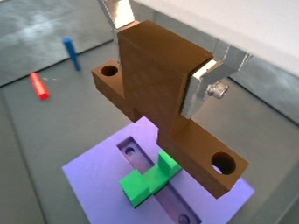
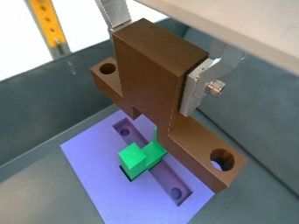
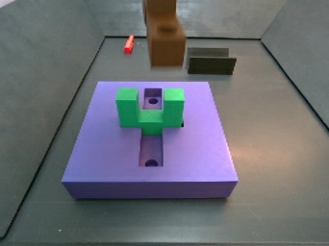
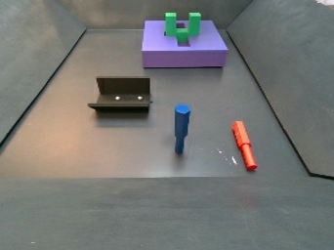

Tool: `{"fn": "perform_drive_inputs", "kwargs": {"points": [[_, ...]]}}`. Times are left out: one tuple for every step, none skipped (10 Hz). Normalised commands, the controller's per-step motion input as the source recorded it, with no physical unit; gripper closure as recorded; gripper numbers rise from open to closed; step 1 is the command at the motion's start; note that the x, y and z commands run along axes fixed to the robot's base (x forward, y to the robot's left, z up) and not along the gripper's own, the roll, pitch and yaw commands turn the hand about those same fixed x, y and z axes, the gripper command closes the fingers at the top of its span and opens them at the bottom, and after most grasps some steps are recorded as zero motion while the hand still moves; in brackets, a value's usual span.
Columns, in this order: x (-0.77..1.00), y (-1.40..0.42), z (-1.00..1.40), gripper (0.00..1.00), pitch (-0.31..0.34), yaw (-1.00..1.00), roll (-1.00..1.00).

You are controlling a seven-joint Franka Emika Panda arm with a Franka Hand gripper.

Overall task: Pick up the brown object. Move up. Place the brown object on the fixture. Regrasp the brown object. Move to above the board. Insert the brown object.
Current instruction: Insert the brown object.

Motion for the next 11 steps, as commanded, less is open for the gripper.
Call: {"fn": "perform_drive_inputs", "kwargs": {"points": [[0.00,-0.15,-0.67,1.00,0.123,-0.52,0.14],[0.00,-0.14,-0.74,1.00,0.133,-0.65,0.00],[0.00,-0.07,-0.67,1.00,0.087,-0.67,0.00],[0.00,0.00,-0.57,1.00,0.084,-0.63,0.00],[0.00,0.01,-0.44,1.00,0.046,-0.55,-0.10],[0.00,0.03,-0.24,1.00,0.000,-0.37,-0.17],[0.00,0.00,0.10,1.00,-0.017,0.00,-0.24],[0.00,0.00,0.26,1.00,0.000,0.06,-0.26],[0.07,0.00,0.00,1.00,-0.036,0.20,-0.31],[0.04,0.08,-0.08,1.00,-0.097,0.21,-0.37],[0.01,0.00,-0.25,1.00,-0.143,0.12,-0.22]]}}
